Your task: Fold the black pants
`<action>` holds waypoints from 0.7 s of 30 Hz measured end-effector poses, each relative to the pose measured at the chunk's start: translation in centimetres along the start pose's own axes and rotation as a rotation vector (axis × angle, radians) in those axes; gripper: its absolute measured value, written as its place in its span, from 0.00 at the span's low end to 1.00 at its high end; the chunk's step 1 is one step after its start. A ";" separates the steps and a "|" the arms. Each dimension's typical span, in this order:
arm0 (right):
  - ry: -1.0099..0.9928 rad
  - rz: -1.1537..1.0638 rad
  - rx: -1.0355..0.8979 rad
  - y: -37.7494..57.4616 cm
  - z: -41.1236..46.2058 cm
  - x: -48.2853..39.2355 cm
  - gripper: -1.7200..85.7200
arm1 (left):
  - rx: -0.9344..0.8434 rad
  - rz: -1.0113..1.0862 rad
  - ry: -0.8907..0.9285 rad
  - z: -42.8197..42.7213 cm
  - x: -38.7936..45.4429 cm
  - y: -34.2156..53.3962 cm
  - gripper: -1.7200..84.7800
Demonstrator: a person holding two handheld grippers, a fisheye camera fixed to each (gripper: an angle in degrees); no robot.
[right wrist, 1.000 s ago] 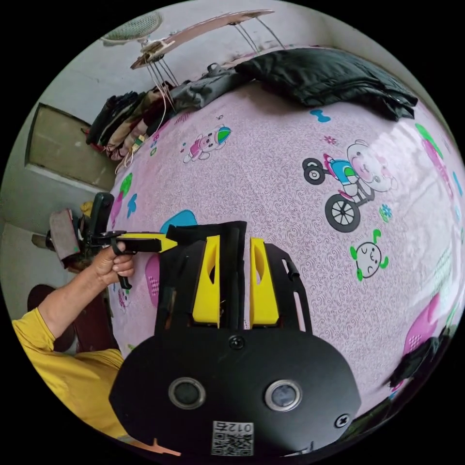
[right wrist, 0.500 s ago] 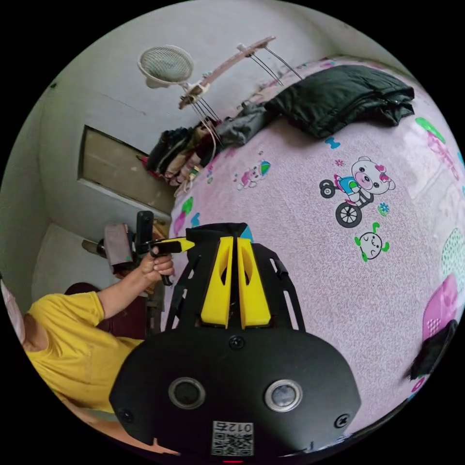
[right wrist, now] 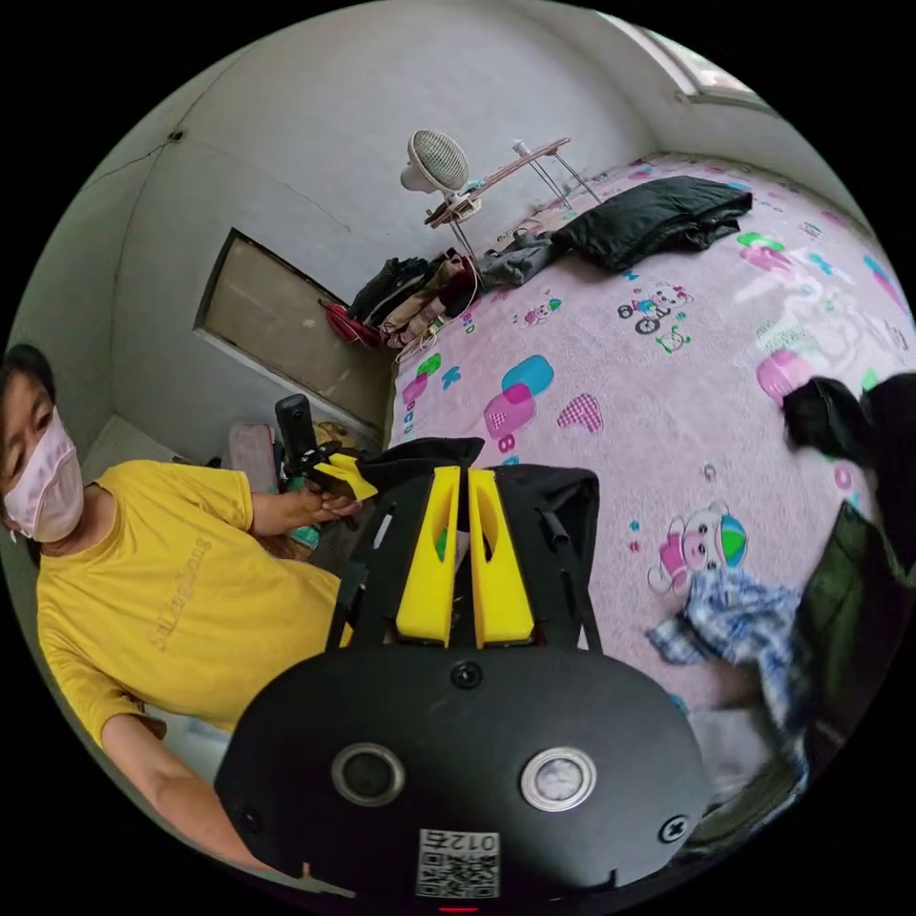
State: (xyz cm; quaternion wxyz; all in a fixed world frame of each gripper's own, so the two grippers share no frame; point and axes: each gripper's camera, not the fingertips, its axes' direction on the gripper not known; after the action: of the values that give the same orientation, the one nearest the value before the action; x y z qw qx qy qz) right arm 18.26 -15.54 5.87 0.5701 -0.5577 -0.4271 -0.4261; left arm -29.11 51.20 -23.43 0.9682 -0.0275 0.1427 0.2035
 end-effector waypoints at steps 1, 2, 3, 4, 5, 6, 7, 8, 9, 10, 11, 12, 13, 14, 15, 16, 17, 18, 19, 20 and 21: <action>0.004 0.022 0.009 2.5 -0.1 0.1 0.03 | -0.011 0.011 -0.004 0.6 1.3 0.5 0.04; 0.003 0.043 0.016 4.9 -0.1 0.2 0.03 | -0.039 0.030 -0.009 1.7 3.7 1.3 0.04; 0.004 0.053 0.017 6.1 -0.1 0.3 0.03 | -0.072 0.058 -0.015 3.0 6.0 2.1 0.04; 0.009 0.075 0.015 8.3 0.1 0.6 0.03 | -0.089 0.074 -0.022 3.7 7.1 2.5 0.04; 0.022 0.096 0.004 10.5 0.5 0.9 0.03 | -0.126 0.092 -0.038 5.0 9.2 3.3 0.04; 0.029 0.108 -0.004 11.5 0.7 1.1 0.03 | -0.156 0.104 -0.037 6.2 11.1 4.1 0.04; 0.038 0.129 -0.020 13.4 1.3 1.5 0.03 | -0.169 0.113 -0.037 6.8 11.9 4.5 0.04; 0.050 0.150 -0.037 15.3 1.9 1.9 0.03 | -0.192 0.119 -0.050 7.8 13.5 5.1 0.04; 0.053 0.160 -0.042 16.2 2.2 2.1 0.03 | -0.214 0.111 -0.057 8.8 14.9 5.7 0.04; 0.051 0.178 -0.043 17.9 2.7 2.6 0.03 | -0.224 0.111 -0.056 9.2 15.6 5.9 0.04; 0.047 0.195 -0.035 19.5 3.2 3.0 0.03 | -0.245 0.117 -0.063 10.0 17.0 6.3 0.04; 0.043 0.201 -0.029 20.2 3.5 3.1 0.03 | -0.266 0.129 -0.082 10.7 18.3 6.6 0.04; 0.034 0.210 -0.016 21.7 4.0 3.4 0.03 | -0.277 0.141 -0.096 10.9 19.1 6.6 0.04; 0.030 0.218 -0.003 23.1 4.6 3.6 0.03 | -0.297 0.169 -0.125 11.3 20.5 6.7 0.04; 0.025 0.222 0.003 23.8 4.9 3.6 0.04 | -0.313 0.191 -0.146 11.5 22.0 6.7 0.04; 0.013 0.230 0.020 25.2 5.4 3.8 0.04 | -0.321 0.199 -0.151 11.5 22.7 6.6 0.04; 0.008 0.235 0.040 26.4 5.8 3.8 0.04 | -0.335 0.225 -0.160 11.7 24.2 6.4 0.04; 0.002 0.236 0.047 27.0 6.0 3.9 0.04 | -0.342 0.250 -0.181 11.8 25.8 6.1 0.04; -0.011 0.238 0.058 28.1 6.4 3.9 0.04 | -0.353 0.257 -0.193 11.9 26.5 6.0 0.04; -0.008 0.234 0.066 29.1 6.6 3.9 0.04 | -0.370 0.277 -0.210 12.2 28.1 5.6 0.04; 0.001 0.231 0.065 29.6 6.8 3.9 0.04 | -0.371 0.310 -0.221 12.6 29.7 5.5 0.04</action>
State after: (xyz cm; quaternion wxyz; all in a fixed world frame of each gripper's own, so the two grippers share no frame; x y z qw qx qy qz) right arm 47.71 -8.33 1.64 0.6336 -0.5839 -0.3733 -0.3439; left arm -1.95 69.13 -19.84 0.9135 -0.1600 -0.0013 0.3740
